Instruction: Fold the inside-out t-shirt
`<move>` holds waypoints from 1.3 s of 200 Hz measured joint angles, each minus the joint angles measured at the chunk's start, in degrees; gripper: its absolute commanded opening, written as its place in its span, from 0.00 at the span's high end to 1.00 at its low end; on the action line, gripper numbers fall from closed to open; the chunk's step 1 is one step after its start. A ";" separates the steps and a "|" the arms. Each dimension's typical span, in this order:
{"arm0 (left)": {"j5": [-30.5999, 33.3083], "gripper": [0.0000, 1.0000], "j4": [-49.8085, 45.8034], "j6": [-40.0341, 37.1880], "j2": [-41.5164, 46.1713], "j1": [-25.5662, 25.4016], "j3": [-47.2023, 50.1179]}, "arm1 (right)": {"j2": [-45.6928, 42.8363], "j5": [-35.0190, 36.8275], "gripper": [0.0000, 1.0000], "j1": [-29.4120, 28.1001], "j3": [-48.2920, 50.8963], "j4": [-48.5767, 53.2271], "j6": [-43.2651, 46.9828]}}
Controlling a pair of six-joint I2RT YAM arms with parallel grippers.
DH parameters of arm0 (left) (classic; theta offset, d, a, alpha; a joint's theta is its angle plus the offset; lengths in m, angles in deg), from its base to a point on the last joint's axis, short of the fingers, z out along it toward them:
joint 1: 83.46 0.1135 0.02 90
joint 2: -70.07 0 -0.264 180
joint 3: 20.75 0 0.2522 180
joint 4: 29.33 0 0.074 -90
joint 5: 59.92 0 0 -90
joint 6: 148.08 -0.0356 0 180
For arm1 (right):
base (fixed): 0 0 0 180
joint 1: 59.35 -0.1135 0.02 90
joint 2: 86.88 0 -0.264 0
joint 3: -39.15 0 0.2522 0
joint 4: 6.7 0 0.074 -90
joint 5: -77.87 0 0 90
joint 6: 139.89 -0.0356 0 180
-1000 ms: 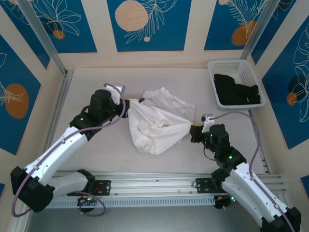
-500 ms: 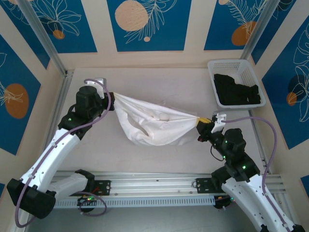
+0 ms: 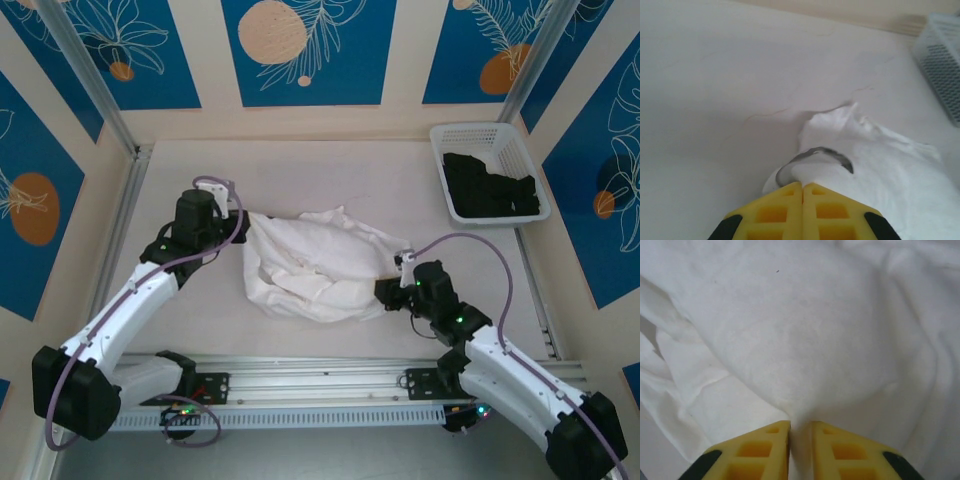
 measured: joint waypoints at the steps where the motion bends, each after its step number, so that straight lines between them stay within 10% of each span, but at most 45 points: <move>1: -0.33 1.00 0.26 0.07 0.00 0.00 0.00 | 0.07 0.11 0.65 -0.13 0.00 -0.02 -0.11; 56: -8.94 1.00 3.82 1.38 0.35 0.00 -0.02 | 8.72 9.16 0.32 -8.59 -9.01 -2.78 9.40; 104: -11.19 1.00 4.13 1.60 1.18 0.02 -0.02 | 31.21 10.38 0.29 -12.98 -20.81 -8.07 19.04; 172: -10.38 1.00 2.99 1.55 1.20 0.00 -0.02 | 49.20 7.26 0.94 -12.76 -30.93 -10.21 20.37; 227: -2.47 0.99 -0.28 1.25 -1.75 0.02 -0.70 | 32.41 -15.41 1.00 -2.36 -30.49 -10.14 11.17; 260: -0.22 0.72 -3.04 0.17 -7.37 0.02 -3.93 | 28.30 -26.27 1.00 1.27 -30.23 -14.23 2.84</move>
